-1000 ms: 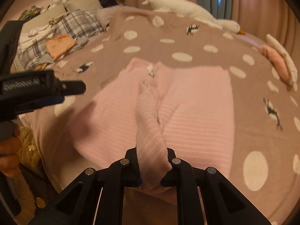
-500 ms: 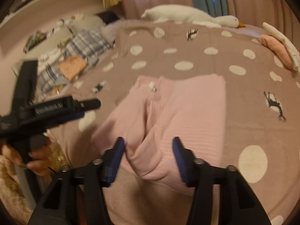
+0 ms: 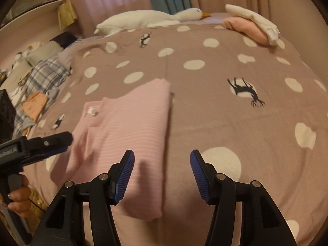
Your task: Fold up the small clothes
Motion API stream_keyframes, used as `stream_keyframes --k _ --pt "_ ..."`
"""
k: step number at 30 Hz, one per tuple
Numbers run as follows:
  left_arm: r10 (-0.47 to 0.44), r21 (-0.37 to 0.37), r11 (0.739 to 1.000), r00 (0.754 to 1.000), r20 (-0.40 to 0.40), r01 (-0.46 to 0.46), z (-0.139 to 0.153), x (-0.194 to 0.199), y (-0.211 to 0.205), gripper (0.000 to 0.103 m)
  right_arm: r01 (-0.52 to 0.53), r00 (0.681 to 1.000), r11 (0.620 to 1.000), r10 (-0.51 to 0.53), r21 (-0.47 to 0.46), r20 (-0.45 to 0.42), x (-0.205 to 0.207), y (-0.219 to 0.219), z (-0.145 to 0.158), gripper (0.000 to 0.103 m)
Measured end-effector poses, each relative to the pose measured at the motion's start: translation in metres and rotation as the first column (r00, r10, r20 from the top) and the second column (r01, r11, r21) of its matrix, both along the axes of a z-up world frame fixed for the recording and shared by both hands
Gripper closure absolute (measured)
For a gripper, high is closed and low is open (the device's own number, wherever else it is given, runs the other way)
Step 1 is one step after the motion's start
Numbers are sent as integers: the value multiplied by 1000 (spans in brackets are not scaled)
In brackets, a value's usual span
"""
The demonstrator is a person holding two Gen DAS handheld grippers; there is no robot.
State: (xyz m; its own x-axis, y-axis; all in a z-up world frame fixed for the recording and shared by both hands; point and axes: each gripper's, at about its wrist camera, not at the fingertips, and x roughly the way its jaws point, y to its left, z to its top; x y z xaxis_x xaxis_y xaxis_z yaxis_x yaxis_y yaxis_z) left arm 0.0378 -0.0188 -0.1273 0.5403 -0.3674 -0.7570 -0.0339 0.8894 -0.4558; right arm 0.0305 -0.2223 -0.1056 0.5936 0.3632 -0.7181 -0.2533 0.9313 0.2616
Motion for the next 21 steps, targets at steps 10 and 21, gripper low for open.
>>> stream_keyframes --k 10,21 --pt "-33 0 999 997 -68 33 -34 29 -12 32 8 999 1000 -8 3 -33 4 -8 -13 47" --pt "-8 -68 998 998 -56 4 -36 27 -7 86 8 999 1000 -7 8 -41 5 -9 -14 47"
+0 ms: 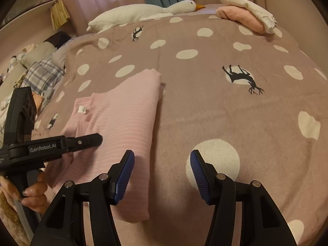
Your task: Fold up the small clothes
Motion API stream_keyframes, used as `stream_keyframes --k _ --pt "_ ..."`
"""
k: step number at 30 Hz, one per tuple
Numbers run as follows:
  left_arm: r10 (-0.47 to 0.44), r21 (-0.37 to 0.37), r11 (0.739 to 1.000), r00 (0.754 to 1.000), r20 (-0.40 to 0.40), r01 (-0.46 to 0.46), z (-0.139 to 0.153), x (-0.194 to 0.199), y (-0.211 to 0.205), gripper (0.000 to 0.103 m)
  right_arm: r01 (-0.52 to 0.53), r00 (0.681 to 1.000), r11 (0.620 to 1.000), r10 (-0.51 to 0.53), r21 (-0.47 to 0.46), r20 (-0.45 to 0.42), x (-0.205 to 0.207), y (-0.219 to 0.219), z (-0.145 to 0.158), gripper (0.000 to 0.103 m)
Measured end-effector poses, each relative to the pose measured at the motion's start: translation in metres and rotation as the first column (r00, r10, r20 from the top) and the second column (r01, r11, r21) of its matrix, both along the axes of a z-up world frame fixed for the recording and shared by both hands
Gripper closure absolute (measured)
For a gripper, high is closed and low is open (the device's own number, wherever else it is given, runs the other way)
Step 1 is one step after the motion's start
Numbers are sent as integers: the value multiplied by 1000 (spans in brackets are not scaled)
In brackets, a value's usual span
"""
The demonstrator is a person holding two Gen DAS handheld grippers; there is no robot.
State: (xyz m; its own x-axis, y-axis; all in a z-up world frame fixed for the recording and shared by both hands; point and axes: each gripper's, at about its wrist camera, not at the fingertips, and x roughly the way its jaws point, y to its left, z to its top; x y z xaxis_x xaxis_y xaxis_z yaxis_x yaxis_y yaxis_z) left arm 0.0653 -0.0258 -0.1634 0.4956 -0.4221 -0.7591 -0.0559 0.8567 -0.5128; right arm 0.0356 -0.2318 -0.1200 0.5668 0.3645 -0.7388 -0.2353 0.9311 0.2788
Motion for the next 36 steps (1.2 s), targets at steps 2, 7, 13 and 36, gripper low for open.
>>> stream_keyframes --k 2,7,13,36 --pt "2 21 1000 1000 23 -3 9 -3 -1 87 -1 1000 1000 1 -2 3 0 0 0 47" --pt "-17 127 992 994 105 3 43 -10 -1 87 -5 1000 1000 5 -2 14 -2 0 2 47" --pt "-18 229 973 984 178 -24 68 -19 23 86 -16 1000 1000 16 -1 22 -3 1 3 47" --pt "156 200 965 984 81 -169 28 -43 85 15 -64 998 998 65 -12 19 -3 24 4 22"
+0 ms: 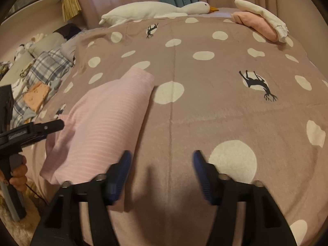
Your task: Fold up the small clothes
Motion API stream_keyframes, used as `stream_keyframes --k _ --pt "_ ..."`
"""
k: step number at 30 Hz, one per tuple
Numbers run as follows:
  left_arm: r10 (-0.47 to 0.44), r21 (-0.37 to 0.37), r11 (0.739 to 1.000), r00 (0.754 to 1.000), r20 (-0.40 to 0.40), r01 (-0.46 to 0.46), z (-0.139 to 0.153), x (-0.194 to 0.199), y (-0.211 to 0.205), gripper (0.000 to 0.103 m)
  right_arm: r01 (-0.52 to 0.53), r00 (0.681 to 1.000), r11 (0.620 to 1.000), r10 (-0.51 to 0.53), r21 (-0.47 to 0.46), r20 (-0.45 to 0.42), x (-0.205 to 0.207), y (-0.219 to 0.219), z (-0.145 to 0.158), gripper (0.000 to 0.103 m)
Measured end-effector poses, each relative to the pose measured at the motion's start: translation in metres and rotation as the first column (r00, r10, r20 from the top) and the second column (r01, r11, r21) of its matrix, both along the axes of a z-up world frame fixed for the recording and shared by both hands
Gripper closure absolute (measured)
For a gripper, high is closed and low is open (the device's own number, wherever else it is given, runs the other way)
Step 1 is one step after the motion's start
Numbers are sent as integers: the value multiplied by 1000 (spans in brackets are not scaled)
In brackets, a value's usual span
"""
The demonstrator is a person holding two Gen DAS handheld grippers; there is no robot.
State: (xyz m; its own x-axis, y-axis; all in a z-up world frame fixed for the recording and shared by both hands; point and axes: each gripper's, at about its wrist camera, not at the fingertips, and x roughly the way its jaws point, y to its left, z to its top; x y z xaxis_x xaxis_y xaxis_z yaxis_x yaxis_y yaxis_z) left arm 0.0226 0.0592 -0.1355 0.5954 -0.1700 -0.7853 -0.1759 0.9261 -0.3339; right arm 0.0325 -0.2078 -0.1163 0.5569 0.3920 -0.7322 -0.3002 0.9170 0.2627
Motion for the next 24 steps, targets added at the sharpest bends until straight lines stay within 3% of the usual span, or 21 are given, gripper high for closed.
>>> stream_keyframes --k 3,9,16,19,24 --pt "0 -15 1000 999 -35 -1 -11 1 1 15 -24 1000 1000 24 2 -6 3 8 1 19" --pt "-44 -122 992 993 -108 31 -36 6 -1 15 -101 993 994 103 48 -52 15 28 1 19" --pt "-32 -147 989 995 -90 19 -38 4 -1 16 -180 971 980 191 87 -145 39 61 -18 19" --pt "-43 -154 988 996 -77 31 -39 5 -4 24 -195 954 968 224 157 -201 45 68 -29 19" --pt "-86 -218 973 995 -57 72 -42 8 -13 59 -214 952 965 240 148 -188 44 77 -33 31"
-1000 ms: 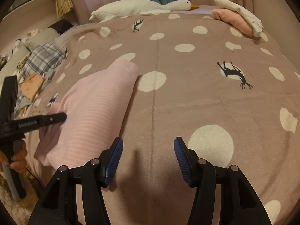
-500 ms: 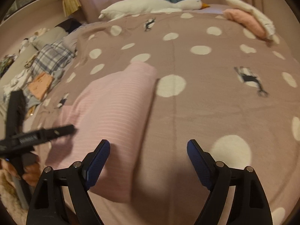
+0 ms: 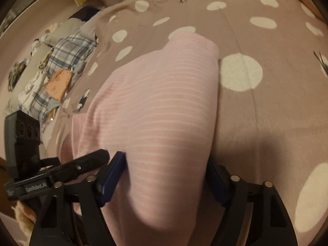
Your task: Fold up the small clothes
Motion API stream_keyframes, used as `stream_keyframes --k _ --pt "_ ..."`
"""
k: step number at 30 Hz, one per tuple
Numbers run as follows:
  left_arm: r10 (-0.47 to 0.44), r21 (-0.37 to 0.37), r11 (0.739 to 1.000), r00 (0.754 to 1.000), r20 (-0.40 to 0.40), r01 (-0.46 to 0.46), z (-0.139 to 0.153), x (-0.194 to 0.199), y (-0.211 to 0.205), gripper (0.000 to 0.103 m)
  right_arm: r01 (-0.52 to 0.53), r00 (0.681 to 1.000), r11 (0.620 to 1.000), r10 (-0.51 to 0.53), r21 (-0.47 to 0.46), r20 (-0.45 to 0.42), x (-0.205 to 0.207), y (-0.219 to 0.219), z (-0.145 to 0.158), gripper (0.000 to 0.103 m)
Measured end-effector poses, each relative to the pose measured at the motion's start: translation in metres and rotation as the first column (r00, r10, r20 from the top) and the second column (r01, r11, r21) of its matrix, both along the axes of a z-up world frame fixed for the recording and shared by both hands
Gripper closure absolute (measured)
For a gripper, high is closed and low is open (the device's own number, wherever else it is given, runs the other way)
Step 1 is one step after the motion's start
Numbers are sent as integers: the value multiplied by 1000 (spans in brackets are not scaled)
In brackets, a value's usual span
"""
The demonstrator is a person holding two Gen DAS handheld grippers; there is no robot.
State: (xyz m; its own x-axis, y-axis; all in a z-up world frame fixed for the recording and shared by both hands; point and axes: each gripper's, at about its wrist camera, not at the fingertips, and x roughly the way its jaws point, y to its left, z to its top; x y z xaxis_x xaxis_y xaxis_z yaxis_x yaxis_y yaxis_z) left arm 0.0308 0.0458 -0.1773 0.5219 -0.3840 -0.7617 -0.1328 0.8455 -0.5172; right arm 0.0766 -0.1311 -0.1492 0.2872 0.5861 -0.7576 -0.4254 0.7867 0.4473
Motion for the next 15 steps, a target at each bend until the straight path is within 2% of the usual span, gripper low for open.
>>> stream_keyframes --k 3,5,7,15 --pt "5 34 999 1000 14 -6 5 0 -10 67 15 1000 1000 -15 2 15 -2 0 2 46" --pt "17 63 998 999 27 -18 11 -1 -16 70 19 999 1000 -19 3 47 -6 -1 8 61" --pt "16 104 994 998 55 -22 22 -2 -25 72 21 997 1000 -22 7 76 -7 -3 15 67" --pt "-20 146 989 983 183 -7 71 -7 -59 72 52 976 998 -58 35 212 -12 -36 63 69"
